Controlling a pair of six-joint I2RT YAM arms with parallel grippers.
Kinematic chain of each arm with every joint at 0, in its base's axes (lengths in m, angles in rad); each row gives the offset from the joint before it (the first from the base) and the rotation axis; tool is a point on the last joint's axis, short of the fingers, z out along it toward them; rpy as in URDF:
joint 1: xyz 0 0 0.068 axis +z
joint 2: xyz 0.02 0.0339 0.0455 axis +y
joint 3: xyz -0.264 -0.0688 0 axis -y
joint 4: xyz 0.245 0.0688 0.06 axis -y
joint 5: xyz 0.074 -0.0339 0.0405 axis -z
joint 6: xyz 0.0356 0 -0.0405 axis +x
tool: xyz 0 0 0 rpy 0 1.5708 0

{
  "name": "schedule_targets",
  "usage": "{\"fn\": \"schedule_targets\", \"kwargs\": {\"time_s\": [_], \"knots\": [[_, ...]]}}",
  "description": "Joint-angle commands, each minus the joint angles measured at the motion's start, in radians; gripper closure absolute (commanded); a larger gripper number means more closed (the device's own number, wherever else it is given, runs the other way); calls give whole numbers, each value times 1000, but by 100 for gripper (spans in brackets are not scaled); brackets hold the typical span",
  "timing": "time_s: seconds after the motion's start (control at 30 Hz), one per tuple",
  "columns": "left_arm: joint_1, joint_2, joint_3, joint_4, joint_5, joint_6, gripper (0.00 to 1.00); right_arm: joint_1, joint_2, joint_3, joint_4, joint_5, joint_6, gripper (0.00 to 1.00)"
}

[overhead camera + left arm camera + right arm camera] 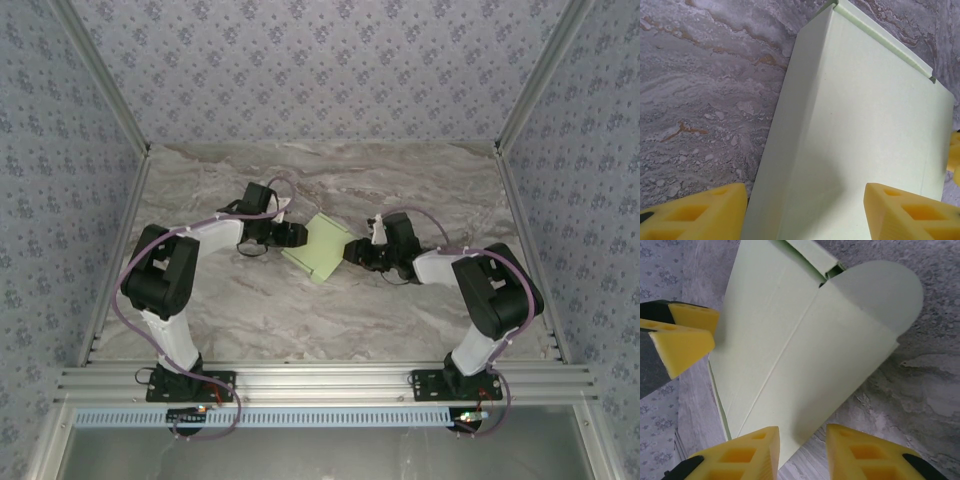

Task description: Fold the paper box

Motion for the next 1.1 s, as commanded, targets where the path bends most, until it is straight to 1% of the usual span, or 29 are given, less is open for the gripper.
{"fn": "schedule_targets", "kwargs": {"time_s": [0.0,0.07,0.13,0.33,0.5,0.63,0.73,0.9,1.0,1.07], "knots": [[5,2,-10,20,17,-15,39,11,12,-21,70,25,49,66],[9,4,-14,22,20,-17,40,19,13,-26,77,29,54,62],[11,6,-16,22,19,-19,43,28,16,-29,86,32,58,61],[14,11,-26,32,27,-33,53,34,33,-27,122,37,82,64],[15,8,-55,75,52,-83,60,32,39,-27,165,38,115,70],[16,6,-90,136,86,-133,63,23,31,-28,217,38,149,81],[16,6,-112,158,101,-150,64,14,25,-33,268,27,179,89],[15,12,-132,182,131,-171,65,9,-7,-42,308,25,202,97],[16,13,-139,196,147,-181,65,8,-36,-46,308,33,206,100],[15,13,-143,205,159,-187,64,9,-56,-46,300,36,206,100]]}}
